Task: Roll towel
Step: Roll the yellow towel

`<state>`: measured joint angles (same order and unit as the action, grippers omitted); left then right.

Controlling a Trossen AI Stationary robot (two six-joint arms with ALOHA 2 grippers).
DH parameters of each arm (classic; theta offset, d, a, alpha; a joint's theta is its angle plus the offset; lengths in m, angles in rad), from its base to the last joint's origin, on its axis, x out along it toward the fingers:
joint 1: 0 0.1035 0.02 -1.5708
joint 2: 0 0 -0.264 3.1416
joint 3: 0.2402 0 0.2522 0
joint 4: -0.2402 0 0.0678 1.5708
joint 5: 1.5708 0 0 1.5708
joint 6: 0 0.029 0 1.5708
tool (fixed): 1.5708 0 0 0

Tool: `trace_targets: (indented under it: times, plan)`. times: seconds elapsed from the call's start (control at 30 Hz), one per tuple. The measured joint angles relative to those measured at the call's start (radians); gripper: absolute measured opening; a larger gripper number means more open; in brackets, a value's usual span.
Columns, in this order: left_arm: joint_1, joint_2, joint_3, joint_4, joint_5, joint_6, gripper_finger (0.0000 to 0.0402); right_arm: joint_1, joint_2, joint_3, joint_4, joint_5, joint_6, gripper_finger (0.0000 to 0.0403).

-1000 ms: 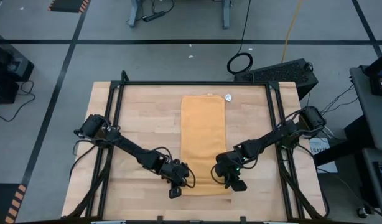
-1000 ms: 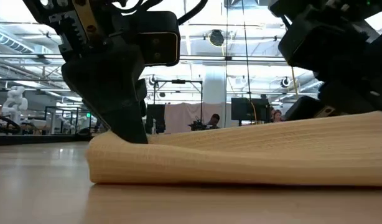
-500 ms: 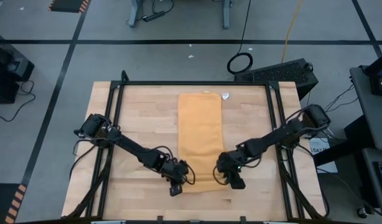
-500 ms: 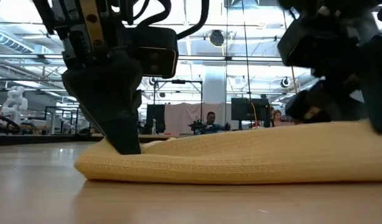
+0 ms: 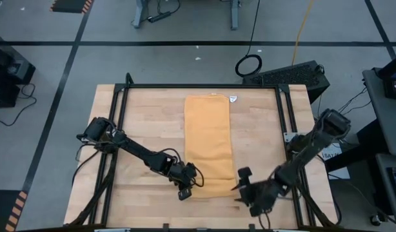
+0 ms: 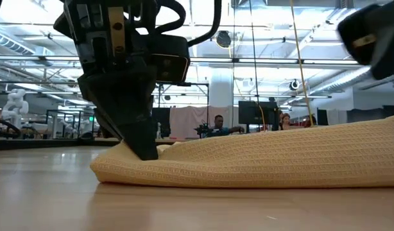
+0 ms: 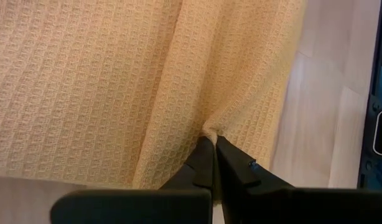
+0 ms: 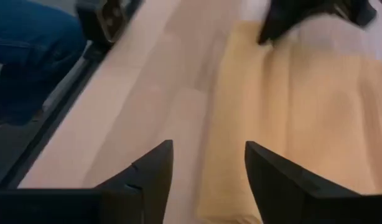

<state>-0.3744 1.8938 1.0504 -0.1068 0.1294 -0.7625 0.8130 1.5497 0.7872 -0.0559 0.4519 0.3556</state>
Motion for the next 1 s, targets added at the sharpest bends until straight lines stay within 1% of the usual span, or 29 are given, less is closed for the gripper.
trace_targets:
  times: [0.07, 0.13, 0.23, 0.37, 0.5, 0.6, 0.7, 0.77, 0.9, 1.0]
  plan:
    - [0.0, 0.0, 0.0, -0.001, -0.001, -0.011, 0.0006, 0.034, 0.052, 0.001, 0.043, 0.055, -0.009, 0.02]
    - [0.0, 0.0, 0.0, -0.004, -0.002, -0.016, 0.0006, 0.056, 0.102, 0.0, 0.048, 0.099, -0.006, 0.0215]
    - [0.0, 0.0, 0.0, -0.005, -0.003, -0.017, 0.0006, 0.079, 0.173, 0.0, 0.1, 0.139, -0.042, 0.023]
    - [0.0, 0.0, 0.0, -0.007, -0.007, -0.018, 0.0006, 0.099, 0.235, 0.0, 0.17, 0.243, -0.126, 0.0233]
    - [0.0, 0.0, 0.0, -0.007, -0.007, -0.019, 0.0006, 0.098, 0.25, 0.0, 0.173, 0.334, -0.127, 0.0233]
    - [0.0, 0.0, 0.0, -0.007, -0.009, -0.019, 0.0006, 0.088, 0.25, 0.0, 0.172, 0.331, -0.102, 0.0233]
    - [0.0, 0.0, 0.0, -0.007, -0.01, -0.019, 0.0006, 0.072, 0.25, 0.0, 0.167, 0.273, -0.073, 0.0232]
    - [0.0, 0.0, 0.0, -0.007, -0.01, -0.018, 0.0006, 0.064, 0.25, 0.0, 0.166, 0.257, -0.059, 0.0229]
    - [0.0, 0.0, 0.0, -0.007, -0.01, -0.018, 0.0006, 0.076, 0.243, 0.0, 0.169, 0.307, -0.067, 0.0225]
    - [0.0, 0.0, 0.0, -0.007, -0.01, -0.018, 0.0006, 0.092, 0.238, 0.0, 0.196, 0.312, -0.094, 0.0224]
